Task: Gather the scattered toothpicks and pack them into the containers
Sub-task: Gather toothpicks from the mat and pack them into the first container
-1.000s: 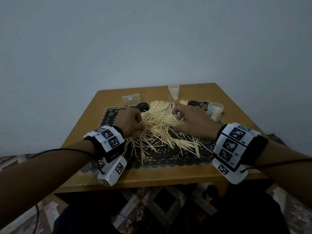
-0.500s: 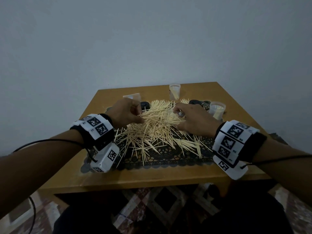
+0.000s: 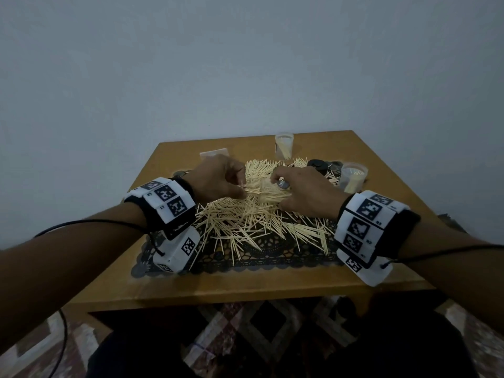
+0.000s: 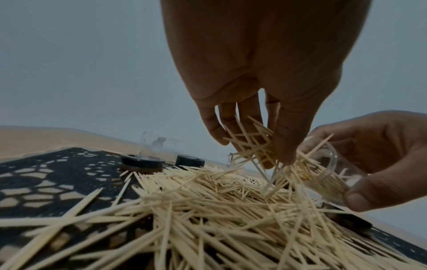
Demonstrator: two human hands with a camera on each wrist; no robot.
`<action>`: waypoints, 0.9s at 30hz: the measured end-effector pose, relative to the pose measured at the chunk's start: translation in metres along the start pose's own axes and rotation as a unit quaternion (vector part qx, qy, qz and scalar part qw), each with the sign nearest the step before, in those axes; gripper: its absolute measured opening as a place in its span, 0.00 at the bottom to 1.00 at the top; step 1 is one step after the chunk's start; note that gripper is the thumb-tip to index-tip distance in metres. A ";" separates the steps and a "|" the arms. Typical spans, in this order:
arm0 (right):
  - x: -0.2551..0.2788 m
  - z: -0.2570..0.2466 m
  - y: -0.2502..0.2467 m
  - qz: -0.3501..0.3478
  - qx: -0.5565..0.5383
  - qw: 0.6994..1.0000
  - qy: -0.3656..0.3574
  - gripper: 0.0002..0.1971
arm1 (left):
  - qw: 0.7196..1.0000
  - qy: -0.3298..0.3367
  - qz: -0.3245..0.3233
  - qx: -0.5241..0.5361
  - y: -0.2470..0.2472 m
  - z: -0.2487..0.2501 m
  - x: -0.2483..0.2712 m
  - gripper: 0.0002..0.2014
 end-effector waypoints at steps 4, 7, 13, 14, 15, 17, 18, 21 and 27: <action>-0.002 -0.003 0.002 -0.001 -0.001 1.000 -0.005 0.23 | 1.000 0.009 0.001 -0.024 0.002 0.006 -0.004 0.08; -0.003 -0.002 0.003 -0.003 -0.002 1.000 -0.003 0.23 | 0.999 0.022 0.004 -0.049 0.004 0.011 -0.005 0.09; -0.004 -0.005 0.006 0.000 0.006 1.000 -0.006 0.23 | 0.995 0.045 -0.008 -0.087 0.009 0.016 -0.006 0.07; -0.004 -0.004 0.006 0.000 0.005 1.000 -0.004 0.24 | 0.994 0.049 -0.005 -0.093 0.009 0.017 -0.006 0.07; -0.005 -0.004 0.007 -0.001 0.003 1.000 -0.003 0.24 | 0.994 0.050 0.002 -0.094 0.008 0.017 -0.007 0.08; -0.006 -0.003 0.007 -0.003 -0.003 1.000 0.001 0.24 | 0.995 0.045 0.021 -0.081 0.004 0.012 -0.009 0.10; -0.006 -0.003 0.007 -0.003 -0.004 1.000 0.004 0.24 | 0.996 0.045 0.026 -0.078 0.003 0.010 -0.010 0.11; -0.008 -0.001 0.006 -0.004 -0.015 1.000 0.010 0.24 | 0.995 0.045 0.018 -0.089 0.007 0.006 -0.012 0.11; -0.010 -0.003 0.008 -0.005 -0.035 0.999 0.007 0.24 | 0.996 0.027 0.082 0.015 0.004 0.005 -0.012 0.12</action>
Point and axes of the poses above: each hand's wrist, its own x-axis away from the middle knuckle, its own y-axis out of the palm, z = x × y, the point moved 10 cm from there along -x, towards the middle knuckle, and after that the axes turned 7 degrees about -z, right-handed, at the moved point
